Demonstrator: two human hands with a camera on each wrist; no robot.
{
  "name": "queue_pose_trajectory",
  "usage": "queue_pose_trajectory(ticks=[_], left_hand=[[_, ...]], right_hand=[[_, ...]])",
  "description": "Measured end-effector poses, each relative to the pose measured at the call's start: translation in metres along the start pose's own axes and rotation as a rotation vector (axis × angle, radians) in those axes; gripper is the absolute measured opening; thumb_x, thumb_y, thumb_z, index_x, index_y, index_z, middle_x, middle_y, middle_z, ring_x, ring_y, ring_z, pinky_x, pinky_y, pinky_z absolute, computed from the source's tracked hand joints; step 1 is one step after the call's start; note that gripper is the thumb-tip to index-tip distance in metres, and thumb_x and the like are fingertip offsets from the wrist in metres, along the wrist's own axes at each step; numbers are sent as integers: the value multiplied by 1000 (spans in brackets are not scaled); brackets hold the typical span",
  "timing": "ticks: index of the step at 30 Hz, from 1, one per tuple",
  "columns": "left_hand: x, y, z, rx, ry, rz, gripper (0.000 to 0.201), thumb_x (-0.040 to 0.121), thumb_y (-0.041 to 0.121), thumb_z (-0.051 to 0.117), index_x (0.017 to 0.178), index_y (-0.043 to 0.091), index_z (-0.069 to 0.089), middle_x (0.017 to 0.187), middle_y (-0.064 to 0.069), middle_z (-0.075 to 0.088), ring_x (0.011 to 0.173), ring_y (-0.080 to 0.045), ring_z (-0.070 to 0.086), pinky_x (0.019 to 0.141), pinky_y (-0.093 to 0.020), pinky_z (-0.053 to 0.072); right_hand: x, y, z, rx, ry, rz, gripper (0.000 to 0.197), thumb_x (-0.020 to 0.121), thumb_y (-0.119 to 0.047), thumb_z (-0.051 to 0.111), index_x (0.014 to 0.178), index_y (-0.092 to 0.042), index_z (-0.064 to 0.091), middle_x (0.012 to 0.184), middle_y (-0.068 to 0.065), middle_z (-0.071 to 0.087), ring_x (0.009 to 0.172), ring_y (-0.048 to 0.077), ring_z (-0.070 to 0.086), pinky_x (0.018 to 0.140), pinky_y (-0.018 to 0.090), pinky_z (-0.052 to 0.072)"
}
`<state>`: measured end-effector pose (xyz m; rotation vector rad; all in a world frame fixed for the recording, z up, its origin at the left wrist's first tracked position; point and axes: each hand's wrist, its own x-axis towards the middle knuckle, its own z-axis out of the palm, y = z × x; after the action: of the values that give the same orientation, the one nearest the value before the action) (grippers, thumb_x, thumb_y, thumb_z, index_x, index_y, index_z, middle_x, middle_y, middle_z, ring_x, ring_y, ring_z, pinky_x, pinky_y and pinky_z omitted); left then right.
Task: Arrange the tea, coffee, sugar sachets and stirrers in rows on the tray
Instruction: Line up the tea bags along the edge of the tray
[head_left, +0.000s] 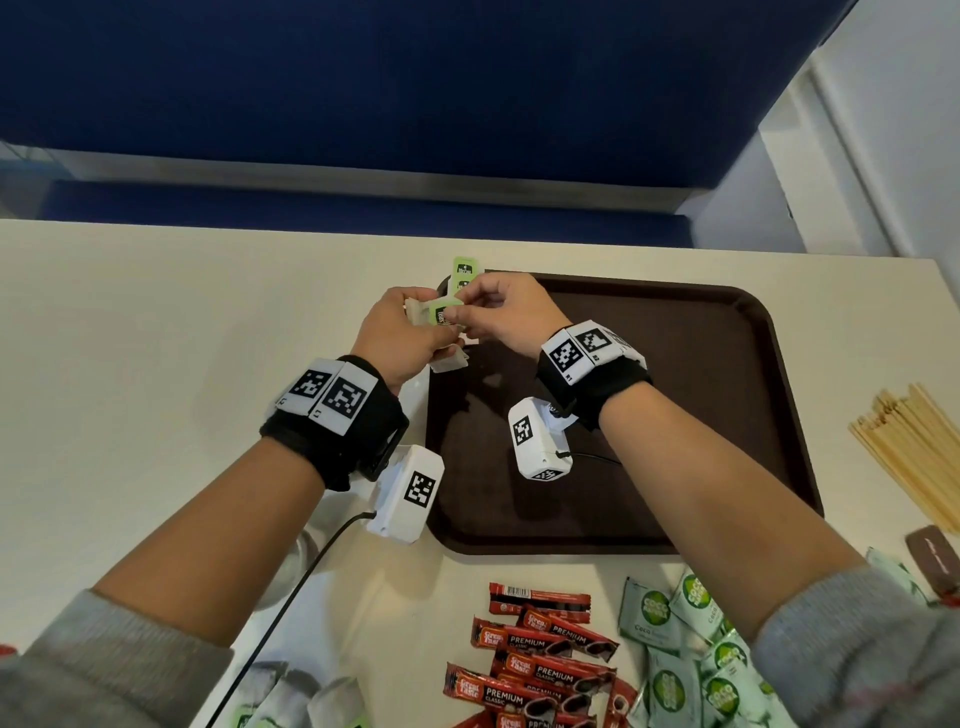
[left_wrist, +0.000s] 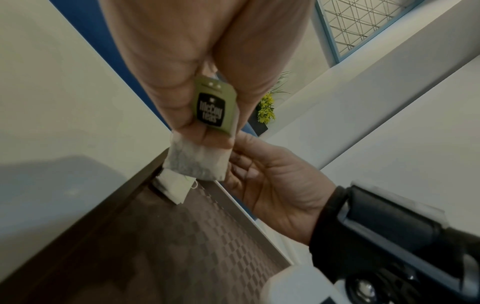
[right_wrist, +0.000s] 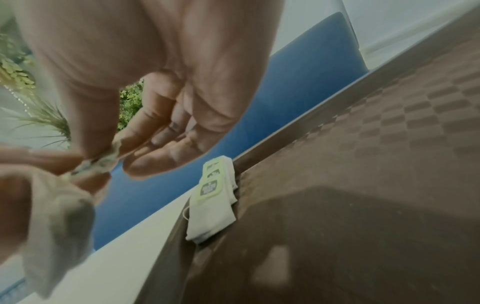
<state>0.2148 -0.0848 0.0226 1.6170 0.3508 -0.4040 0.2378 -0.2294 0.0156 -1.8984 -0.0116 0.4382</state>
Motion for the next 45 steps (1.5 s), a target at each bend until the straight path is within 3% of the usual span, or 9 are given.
queue_pose_trajectory(ticks=[6,10,15,19,24,28,33,38,45], left_hand=[[0,-3,-3,119,56,0,45,84,15,71,124,10,50,101,-6,61,83,-16,62,79,-33,56],[-2,-3,-6,233,83,40,44,84,30,70,122,14,55,111,-6,58,73,-18,58,88,-43,54],[-5,-2,-3,292,46,103,25,89,27,65,110,13,63,93,1,61,65,-17,56,81,-41,54],[-4,-2,-3,308,58,109,9,90,22,63,93,13,64,79,-3,65,60,-16,55,76,-39,53],[-2,-3,-4,251,67,77,11,90,19,63,80,18,60,71,-1,62,57,-15,54,76,-40,52],[-1,-4,-5,231,80,45,7,90,15,63,97,15,61,71,1,62,60,-15,57,82,-41,53],[0,-2,-11,209,118,34,19,84,5,60,93,22,59,74,0,63,68,-19,62,87,-41,54],[-2,1,-12,156,110,29,20,78,19,74,92,22,60,77,1,63,68,-14,60,83,-35,54],[-3,2,-15,175,89,3,37,71,16,81,102,19,61,89,0,62,83,-16,60,85,-34,53]], right_hand=[[-4,-6,-9,8,45,-53,10,85,-7,66,85,-15,61,84,-2,65,75,8,64,65,19,55],[-3,-8,-11,-56,55,-100,15,83,-7,66,80,-22,66,92,11,68,83,16,60,79,31,53],[-6,-11,-10,-89,1,-133,12,83,-8,68,84,-20,71,83,-10,66,81,3,60,77,13,49],[-5,-6,-10,-33,10,-140,18,80,-10,72,98,-13,70,95,5,69,87,11,63,84,24,54],[-3,5,-7,25,44,-34,11,82,-12,70,92,-13,65,99,17,68,85,18,64,79,29,55],[1,12,-7,8,45,-14,2,86,-11,65,88,-12,65,101,19,68,83,25,66,79,36,57],[8,27,-7,-134,52,69,2,89,-17,63,88,-15,63,102,14,69,80,20,66,78,36,58],[12,41,4,-212,70,144,15,87,-21,66,97,-10,65,99,7,67,72,15,62,59,16,51],[18,47,8,-273,146,180,12,84,-22,70,93,-15,66,88,2,65,77,15,61,76,27,52]])
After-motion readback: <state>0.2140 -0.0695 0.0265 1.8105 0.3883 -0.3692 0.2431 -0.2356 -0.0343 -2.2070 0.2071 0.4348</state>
